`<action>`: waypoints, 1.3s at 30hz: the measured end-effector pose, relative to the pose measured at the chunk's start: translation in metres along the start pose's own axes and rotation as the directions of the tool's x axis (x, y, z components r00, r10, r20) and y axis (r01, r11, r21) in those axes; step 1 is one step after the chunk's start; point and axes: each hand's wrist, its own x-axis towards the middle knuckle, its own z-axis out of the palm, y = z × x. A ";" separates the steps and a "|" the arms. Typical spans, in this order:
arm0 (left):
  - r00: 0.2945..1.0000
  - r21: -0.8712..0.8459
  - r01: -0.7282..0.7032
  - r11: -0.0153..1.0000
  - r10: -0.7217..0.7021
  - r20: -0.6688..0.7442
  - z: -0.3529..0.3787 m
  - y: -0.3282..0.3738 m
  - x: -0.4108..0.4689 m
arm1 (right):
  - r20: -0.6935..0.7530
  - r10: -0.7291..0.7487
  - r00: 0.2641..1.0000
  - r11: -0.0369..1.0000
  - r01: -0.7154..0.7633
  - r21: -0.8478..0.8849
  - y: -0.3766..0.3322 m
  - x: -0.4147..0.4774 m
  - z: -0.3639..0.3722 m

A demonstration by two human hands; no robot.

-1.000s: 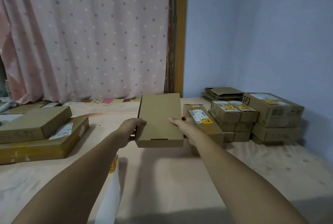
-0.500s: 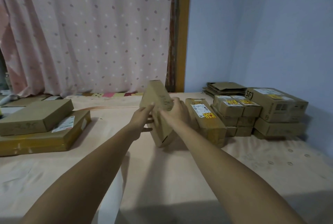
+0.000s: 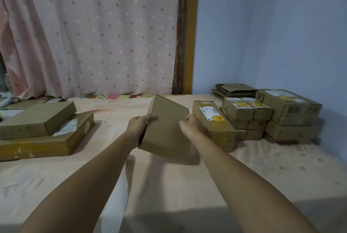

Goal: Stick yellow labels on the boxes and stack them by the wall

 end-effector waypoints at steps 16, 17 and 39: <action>0.988 0.210 0.119 0.970 -0.095 -0.119 0.003 -0.035 0.029 | 0.515 0.344 0.785 0.915 -0.403 0.003 0.045 -0.001 0.001; 0.989 0.329 0.118 0.937 -0.081 -0.126 0.002 -0.040 0.033 | 0.504 0.340 0.794 0.921 -0.389 -0.008 0.048 0.001 0.002; 0.927 0.925 -0.219 0.311 0.361 0.098 -0.096 -0.050 0.005 | 0.214 -0.383 0.899 0.834 0.436 -0.338 -0.027 -0.025 0.066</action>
